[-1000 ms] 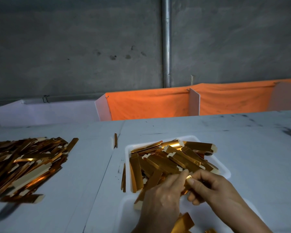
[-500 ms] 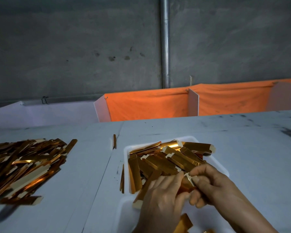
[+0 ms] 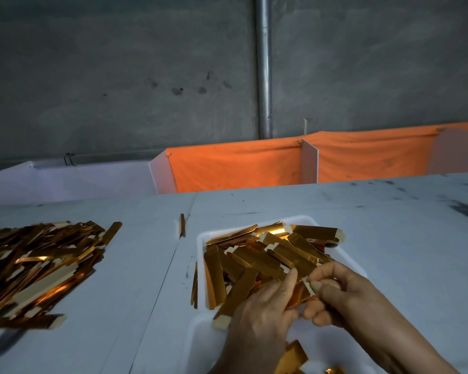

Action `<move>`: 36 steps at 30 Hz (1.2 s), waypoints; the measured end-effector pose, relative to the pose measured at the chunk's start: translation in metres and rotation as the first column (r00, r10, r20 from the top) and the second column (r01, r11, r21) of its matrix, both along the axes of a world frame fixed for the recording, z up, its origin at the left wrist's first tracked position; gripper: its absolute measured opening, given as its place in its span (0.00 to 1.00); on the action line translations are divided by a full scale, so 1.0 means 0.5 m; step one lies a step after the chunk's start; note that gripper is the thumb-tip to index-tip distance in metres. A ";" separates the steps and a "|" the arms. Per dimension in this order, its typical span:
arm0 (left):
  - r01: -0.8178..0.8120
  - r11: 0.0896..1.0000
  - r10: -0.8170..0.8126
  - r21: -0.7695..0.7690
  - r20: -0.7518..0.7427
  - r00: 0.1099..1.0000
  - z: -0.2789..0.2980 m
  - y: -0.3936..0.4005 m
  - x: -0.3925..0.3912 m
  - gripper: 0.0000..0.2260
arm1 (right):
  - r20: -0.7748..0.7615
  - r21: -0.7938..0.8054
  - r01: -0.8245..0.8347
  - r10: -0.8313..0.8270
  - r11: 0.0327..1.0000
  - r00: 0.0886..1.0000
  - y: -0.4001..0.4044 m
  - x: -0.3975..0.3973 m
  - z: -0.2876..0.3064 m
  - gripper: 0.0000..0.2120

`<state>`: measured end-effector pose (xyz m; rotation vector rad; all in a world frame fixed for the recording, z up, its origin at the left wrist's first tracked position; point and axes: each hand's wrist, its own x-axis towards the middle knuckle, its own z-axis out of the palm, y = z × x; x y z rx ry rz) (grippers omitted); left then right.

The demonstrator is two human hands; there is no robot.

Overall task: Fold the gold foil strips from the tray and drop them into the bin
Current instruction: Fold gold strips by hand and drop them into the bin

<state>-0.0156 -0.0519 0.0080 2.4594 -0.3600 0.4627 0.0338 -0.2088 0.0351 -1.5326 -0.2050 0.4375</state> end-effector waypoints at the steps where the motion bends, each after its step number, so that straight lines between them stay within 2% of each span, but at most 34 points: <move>1: 0.007 1.000 -0.007 -0.018 -0.012 1.000 0.000 0.003 -0.001 0.27 | 0.006 0.000 0.000 0.000 1.000 1.000 -0.001 -0.001 0.000 0.05; 5: 0.009 0.996 -0.012 -0.084 -0.035 0.999 -0.002 0.014 -0.004 0.24 | 0.049 0.004 0.003 -0.003 1.000 0.999 0.000 -0.007 0.007 0.04; 9: -0.059 0.966 0.015 -0.253 -0.173 0.985 0.004 0.023 -0.003 0.20 | 0.103 -0.017 0.012 -0.011 1.000 0.995 0.000 -0.013 0.014 0.07; 12: -0.100 0.936 0.018 -0.338 -0.239 0.971 0.008 0.025 -0.002 0.15 | 0.153 -0.102 -0.021 0.037 0.995 0.988 -0.004 -0.012 0.014 0.06; 16: -0.149 0.903 0.026 -0.402 -0.295 0.955 0.009 0.027 -0.002 0.14 | 0.265 -0.229 -0.045 0.107 0.972 0.958 -0.006 -0.016 0.013 0.06; 19: -0.136 0.901 0.008 -0.411 -0.298 0.955 0.013 0.030 -0.004 0.14 | 0.304 -0.269 -0.057 0.141 0.962 0.942 -0.010 -0.015 0.015 0.08; 21: -0.137 0.898 0.006 -0.419 -0.300 0.954 0.014 0.032 -0.006 0.14 | 0.281 -0.289 -0.126 0.210 0.949 0.936 -0.015 -0.017 0.022 0.06; 24: -0.136 0.888 -0.004 -0.439 -0.304 0.953 0.015 0.033 -0.007 0.14 | 0.277 -0.327 -0.175 0.271 0.929 0.922 -0.019 -0.018 0.026 0.11; 26: -0.114 0.889 -0.025 -0.444 -0.296 0.955 0.016 0.034 -0.010 0.14 | 0.314 -0.322 -0.139 0.244 0.936 0.917 -0.020 -0.017 0.023 0.06; 30: -0.071 0.879 -0.071 -0.472 -0.276 0.959 0.018 0.033 -0.013 0.13 | 0.374 -0.294 -0.098 0.209 0.951 0.903 -0.019 -0.016 0.014 0.04; 34: -0.036 0.854 -0.112 -0.519 -0.252 0.961 0.019 0.033 -0.015 0.13 | 0.411 -0.252 -0.082 0.184 0.964 0.893 -0.019 -0.024 0.022 0.10; 36: -0.027 0.849 -0.121 -0.527 -0.245 0.962 0.018 0.034 -0.015 0.13 | 0.421 -0.248 -0.070 0.173 0.966 0.890 -0.018 -0.027 0.024 0.06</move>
